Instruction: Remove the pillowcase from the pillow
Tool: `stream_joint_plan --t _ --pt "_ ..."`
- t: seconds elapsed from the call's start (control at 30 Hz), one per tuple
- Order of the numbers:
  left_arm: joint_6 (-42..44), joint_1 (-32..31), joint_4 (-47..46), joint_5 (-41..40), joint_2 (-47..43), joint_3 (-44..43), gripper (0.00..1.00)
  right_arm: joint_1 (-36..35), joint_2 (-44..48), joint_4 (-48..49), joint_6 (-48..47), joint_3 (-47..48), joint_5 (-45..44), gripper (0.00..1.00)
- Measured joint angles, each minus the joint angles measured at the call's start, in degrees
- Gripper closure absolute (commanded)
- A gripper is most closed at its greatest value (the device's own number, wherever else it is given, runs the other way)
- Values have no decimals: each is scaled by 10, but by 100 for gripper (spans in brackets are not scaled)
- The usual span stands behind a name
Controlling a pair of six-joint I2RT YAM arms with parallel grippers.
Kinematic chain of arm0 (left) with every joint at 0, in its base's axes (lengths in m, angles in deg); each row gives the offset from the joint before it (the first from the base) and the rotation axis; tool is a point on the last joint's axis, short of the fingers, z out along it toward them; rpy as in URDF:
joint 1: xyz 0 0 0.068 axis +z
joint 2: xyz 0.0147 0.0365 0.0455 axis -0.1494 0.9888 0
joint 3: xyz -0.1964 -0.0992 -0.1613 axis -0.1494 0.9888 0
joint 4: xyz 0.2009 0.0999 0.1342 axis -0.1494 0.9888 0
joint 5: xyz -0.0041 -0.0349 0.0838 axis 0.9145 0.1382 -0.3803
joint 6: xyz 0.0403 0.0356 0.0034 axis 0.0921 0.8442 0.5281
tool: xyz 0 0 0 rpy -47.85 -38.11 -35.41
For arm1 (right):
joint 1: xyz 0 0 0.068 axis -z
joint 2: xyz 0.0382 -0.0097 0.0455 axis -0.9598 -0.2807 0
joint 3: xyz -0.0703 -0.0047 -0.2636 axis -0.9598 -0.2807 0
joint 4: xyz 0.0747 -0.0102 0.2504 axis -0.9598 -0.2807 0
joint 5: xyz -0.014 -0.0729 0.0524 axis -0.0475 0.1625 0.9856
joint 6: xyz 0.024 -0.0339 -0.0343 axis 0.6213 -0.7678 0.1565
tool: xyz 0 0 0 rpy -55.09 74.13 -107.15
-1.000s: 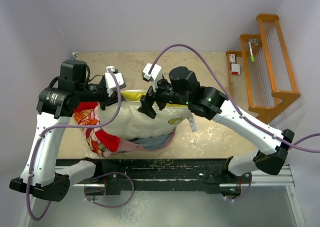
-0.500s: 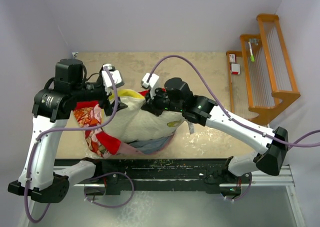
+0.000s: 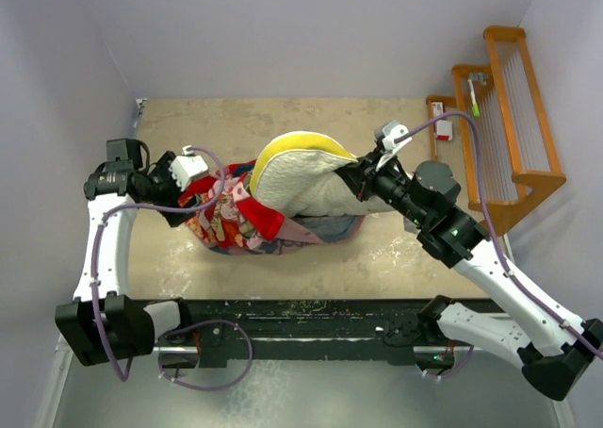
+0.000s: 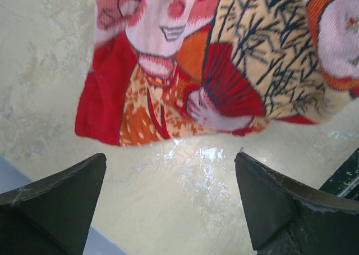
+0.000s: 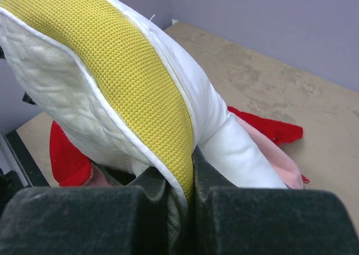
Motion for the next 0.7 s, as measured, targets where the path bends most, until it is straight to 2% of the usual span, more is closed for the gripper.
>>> stream_joint_plan --t 0.2,0.37,0.53,0.7 --pt "92 18 -7 38 22 18 1 35 -4 -9 9 -30 15 100" --pt "158 19 -34 64 22 102 1 63 -20 -3 33 -30 38 100" --pt "174 13 -88 87 53 141 1 91 -20 13 56 -34 80 100" --pt "170 -8 -195 90 119 162 1 140 -19 27 86 -35 137 100"
